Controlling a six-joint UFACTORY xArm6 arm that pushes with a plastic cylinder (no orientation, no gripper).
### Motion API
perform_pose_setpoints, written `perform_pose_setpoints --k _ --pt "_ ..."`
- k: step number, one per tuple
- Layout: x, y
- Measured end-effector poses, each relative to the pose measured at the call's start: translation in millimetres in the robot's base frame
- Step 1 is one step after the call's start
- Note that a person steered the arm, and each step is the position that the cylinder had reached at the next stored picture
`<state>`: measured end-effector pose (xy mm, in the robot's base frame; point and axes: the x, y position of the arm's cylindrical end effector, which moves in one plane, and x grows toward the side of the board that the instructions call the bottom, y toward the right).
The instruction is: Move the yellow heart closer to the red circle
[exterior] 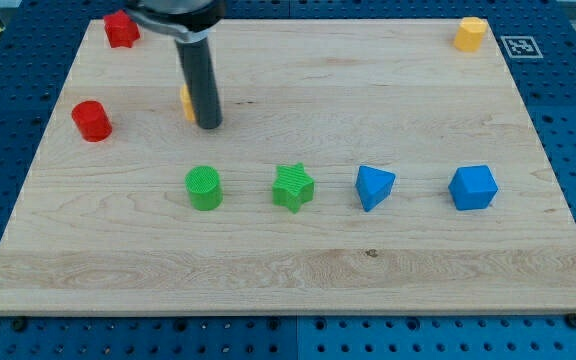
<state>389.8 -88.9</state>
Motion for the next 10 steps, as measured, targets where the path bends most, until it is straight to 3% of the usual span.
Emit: perform_pose_setpoints --k 1,3,5,6,8,10 --pt "-13.4 30.5" --pt "-31.7 -6.6" --pt "-28.9 -7.6" --pt "-22.6 32.0" --pt "-14.4 0.4" --pt "-14.1 9.8"
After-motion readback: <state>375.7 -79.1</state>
